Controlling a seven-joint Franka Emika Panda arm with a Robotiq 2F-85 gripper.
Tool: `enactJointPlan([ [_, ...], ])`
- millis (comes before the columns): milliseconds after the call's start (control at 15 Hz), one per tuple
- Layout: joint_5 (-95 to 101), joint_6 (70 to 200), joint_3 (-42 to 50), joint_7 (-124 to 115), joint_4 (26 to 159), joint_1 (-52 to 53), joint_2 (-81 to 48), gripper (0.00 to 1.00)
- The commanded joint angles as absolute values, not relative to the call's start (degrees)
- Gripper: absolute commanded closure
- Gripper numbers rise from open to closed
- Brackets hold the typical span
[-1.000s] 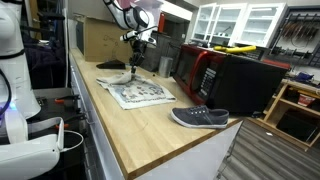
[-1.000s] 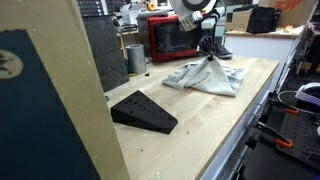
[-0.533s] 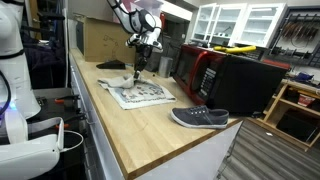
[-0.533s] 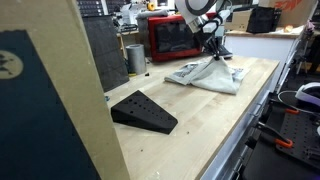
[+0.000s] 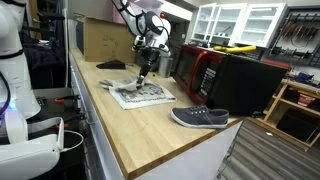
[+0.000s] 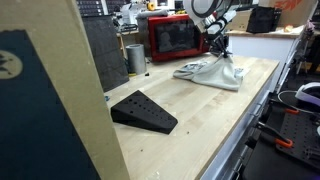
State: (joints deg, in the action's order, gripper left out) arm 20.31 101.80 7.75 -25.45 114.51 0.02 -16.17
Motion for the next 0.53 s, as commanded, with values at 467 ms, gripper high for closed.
enactJointPlan([
  [467,22.39,94.25,11.53,-28.84,109.22,-3.14,-19.27,1.0],
])
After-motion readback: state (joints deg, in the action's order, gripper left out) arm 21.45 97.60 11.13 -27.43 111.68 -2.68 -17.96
